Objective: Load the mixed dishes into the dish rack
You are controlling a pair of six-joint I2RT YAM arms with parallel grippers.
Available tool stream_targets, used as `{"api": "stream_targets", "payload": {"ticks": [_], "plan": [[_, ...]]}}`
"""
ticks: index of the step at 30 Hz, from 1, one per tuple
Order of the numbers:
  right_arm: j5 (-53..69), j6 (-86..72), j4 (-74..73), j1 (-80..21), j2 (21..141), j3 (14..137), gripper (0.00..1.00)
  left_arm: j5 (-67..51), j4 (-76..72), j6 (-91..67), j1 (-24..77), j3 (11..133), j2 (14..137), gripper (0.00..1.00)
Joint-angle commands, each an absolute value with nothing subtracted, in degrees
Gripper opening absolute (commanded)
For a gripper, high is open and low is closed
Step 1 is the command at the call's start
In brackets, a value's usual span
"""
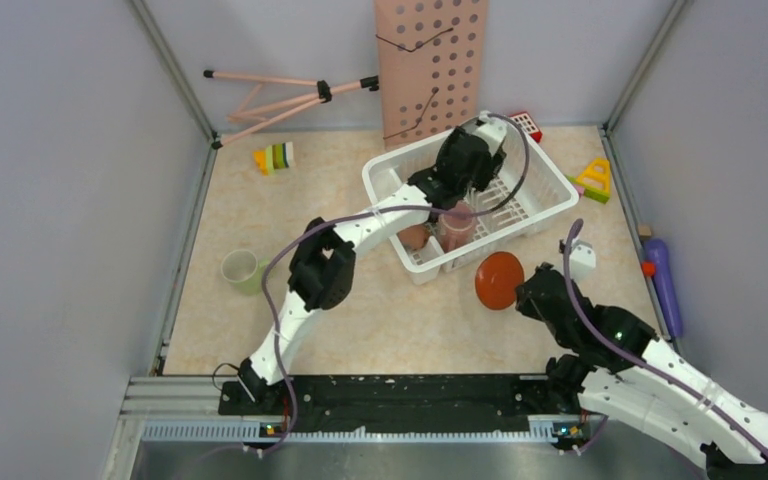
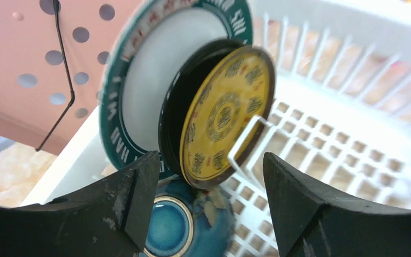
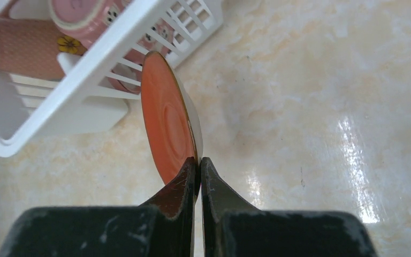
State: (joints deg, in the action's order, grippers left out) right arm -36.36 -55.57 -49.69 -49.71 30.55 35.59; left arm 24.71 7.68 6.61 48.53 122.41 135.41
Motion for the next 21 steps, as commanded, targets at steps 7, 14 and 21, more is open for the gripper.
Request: {"api": "stream_targets", "payload": {"ticks": [7,14,21], "plan": [[-39.7,-38.8,-43.6,-49.5,33.2,50.5,0.00,-8.8,8.6,-25.1,39.8,111.9,112.3,0.75],[-38.8,-30.5,-36.9,-49.2,39.4,58.0,0.00,-33.8,-3.5,-36.9,33.3,93.3,101.7,0.70],[-35.6,-27.2,-30.9,-48.6,42.2,61.8,0.00,-46.9,-17.6,-42.3,33.1,80.0,95.5,0.64]]}}
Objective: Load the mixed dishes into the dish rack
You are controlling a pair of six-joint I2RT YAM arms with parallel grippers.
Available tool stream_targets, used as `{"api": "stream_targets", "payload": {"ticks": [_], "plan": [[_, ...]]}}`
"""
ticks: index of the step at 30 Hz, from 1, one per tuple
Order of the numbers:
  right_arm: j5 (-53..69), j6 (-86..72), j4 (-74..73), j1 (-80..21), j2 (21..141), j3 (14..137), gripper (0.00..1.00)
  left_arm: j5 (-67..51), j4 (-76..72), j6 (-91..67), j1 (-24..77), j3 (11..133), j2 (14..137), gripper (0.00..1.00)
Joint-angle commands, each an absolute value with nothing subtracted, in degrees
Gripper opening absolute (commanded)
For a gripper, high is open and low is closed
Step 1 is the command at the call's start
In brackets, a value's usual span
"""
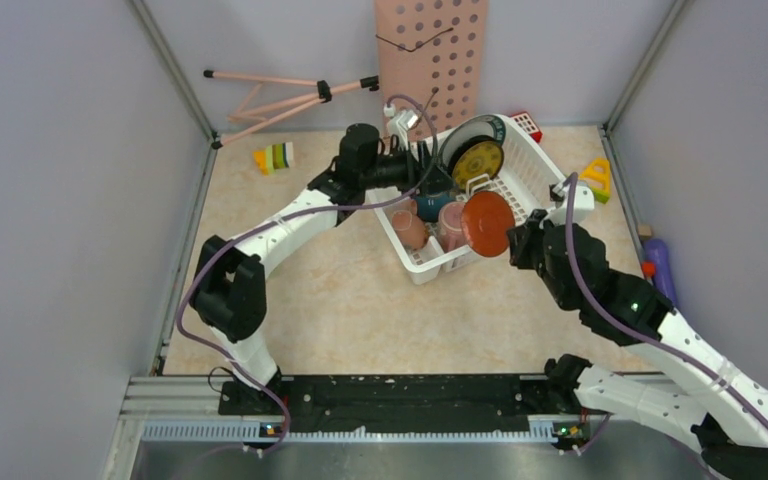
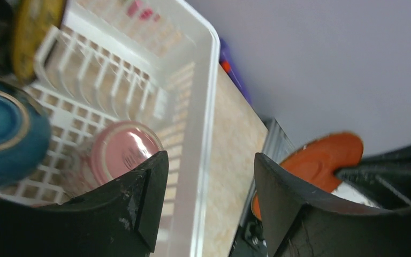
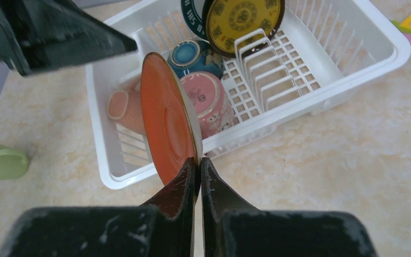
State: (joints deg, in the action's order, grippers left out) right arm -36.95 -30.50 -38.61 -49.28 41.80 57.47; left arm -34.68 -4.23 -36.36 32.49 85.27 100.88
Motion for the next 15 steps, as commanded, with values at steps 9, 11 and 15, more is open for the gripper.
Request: {"api": "stream_targets", "payload": {"ticks": [9,11,15], "plan": [[-32.3,-28.1,-29.3,-47.7,43.7,62.7,0.00,-54.5,-35.6,-53.5,33.1,72.7,94.9,0.61],[-31.8,-28.3,-29.2,-47.5,43.6,62.8,0.00,-55.7,-37.7,-55.4,33.1,72.5,95.7,0.57],[-30.9,-28.8,-28.3,-47.4,42.6,62.5,0.00,-56.5,-38.4,-56.1,33.1,72.5,96.6,0.49]]}}
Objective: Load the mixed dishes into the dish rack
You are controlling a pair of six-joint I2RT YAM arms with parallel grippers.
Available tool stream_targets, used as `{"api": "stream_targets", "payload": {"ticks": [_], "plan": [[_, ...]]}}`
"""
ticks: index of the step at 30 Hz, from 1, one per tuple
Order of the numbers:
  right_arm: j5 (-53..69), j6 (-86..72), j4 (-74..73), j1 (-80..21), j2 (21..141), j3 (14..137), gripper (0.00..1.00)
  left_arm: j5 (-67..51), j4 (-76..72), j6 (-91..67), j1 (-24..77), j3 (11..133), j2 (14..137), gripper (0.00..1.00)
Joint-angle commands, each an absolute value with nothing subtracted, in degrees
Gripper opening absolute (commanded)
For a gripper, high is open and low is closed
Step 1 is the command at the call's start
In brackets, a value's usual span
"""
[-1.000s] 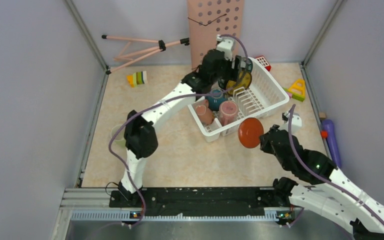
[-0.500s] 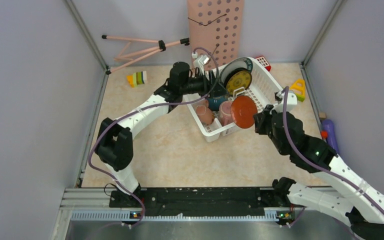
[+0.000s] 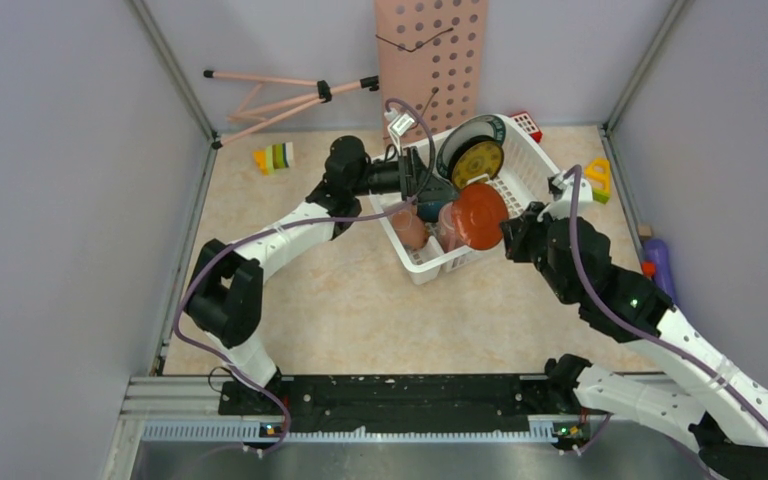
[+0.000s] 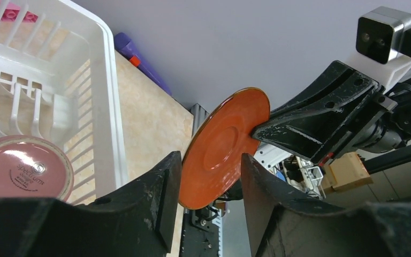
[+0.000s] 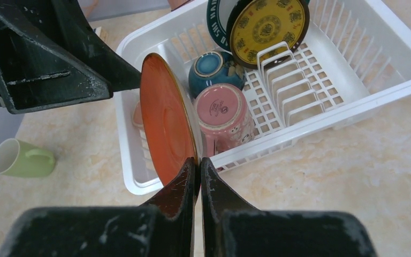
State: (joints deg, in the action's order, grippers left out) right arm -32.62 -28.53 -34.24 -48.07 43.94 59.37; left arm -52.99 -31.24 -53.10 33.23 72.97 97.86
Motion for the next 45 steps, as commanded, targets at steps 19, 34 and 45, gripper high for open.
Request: {"api": "stream_targets", "payload": {"ticks": [19,34,45], "plan": [[-30.7,-29.3,-27.0,-47.2,42.0,62.7,0.00,-56.5,-37.3,-55.2,33.1,72.7,98.4,0.56],[-29.7,-29.4,-25.0,-46.5,42.9,63.2,0.00,-57.0,-39.3,-56.6,33.5,72.8,100.1,0.47],[-33.6,-29.7,-27.9,-46.1,42.2,61.9,0.66,-51.4,-26.8,-46.5,33.5,75.3,98.1,0.00]]}}
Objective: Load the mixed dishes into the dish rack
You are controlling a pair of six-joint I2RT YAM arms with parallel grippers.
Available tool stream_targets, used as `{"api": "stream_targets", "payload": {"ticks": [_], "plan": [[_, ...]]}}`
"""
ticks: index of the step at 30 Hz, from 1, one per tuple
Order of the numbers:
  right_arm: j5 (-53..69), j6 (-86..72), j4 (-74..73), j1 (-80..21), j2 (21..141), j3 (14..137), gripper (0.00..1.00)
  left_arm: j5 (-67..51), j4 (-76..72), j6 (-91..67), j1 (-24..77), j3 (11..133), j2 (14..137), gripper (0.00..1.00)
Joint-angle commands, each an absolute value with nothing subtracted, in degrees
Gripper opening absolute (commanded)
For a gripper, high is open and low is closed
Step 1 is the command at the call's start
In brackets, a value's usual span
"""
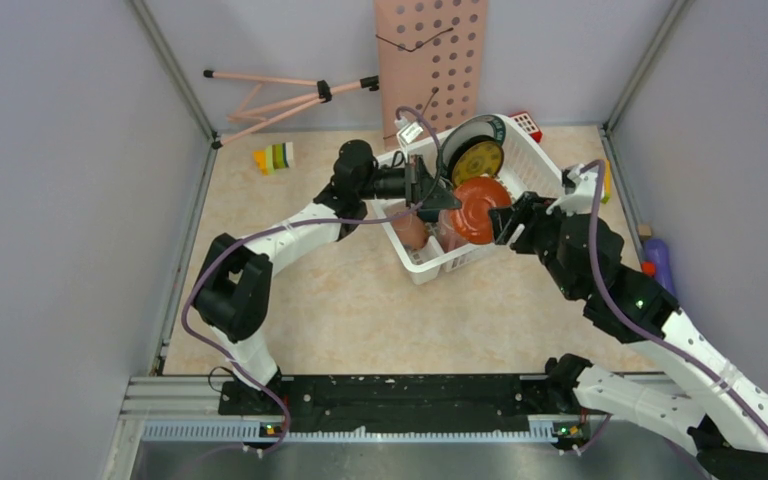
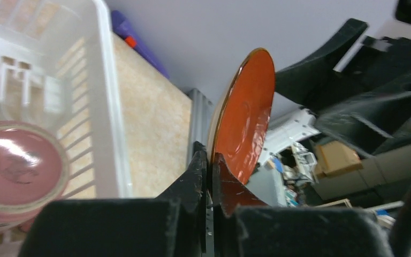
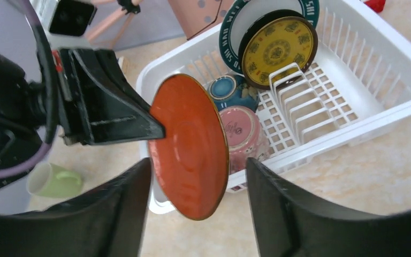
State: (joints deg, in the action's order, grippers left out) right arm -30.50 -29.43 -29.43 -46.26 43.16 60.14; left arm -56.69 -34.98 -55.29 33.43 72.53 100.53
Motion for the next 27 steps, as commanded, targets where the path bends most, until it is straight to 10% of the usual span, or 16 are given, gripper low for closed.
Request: {"api": "stream_targets", "payload": {"ticks": [1,6,16,27], "plan": [[-34.8,-29.9,-28.9,-46.1,42.1,61.8,0.74,-48.5,-20.8,-42.2,33.6,76.7,97.6,0.00],[-40.7,-30.7,-33.9,-46.1,40.9,61.8,0.91,-33.6,-2.4,-29.2,34.7,84.7,96.7,0.00],[-47.2,-30.6,-35.2,-46.0,35.1,59.4,0.92,8.8,11.4,-3.0,45.8,102.9,105.4,0.00],[-52.3,-24.9,-32.1,-46.0,31.3,57.8,0.92,28.1,12.6,14.1,50.0,123.0,125.3,0.00]]}}
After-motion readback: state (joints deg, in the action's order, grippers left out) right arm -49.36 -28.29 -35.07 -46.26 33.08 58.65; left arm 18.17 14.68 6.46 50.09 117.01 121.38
